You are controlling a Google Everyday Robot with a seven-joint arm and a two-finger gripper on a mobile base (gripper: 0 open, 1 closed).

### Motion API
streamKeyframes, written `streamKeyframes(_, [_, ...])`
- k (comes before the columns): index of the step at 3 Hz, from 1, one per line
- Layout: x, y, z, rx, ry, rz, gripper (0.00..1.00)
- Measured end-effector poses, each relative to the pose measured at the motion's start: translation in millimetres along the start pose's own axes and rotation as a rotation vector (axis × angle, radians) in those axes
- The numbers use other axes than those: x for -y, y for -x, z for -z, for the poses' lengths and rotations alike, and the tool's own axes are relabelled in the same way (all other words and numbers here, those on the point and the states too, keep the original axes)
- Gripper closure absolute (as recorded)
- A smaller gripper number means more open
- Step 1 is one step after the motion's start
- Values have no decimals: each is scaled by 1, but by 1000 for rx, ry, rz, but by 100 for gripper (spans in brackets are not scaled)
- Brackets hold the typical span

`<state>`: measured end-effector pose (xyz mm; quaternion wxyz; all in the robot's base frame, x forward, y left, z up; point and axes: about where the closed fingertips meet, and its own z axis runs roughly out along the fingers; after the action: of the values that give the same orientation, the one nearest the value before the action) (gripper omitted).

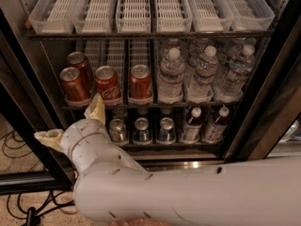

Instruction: Pick coke can from middle shelf of fridge

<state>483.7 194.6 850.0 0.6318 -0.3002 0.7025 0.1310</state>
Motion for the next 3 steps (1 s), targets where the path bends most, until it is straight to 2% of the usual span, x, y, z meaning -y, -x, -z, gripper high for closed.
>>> streamKeyframes(1, [1,-9,-11,-8,-11,19,23])
streamKeyframes(2, [2,-12,-20,-4,-23,48,24])
streamKeyframes(3, [9,-14,-37,14,-57,61,26])
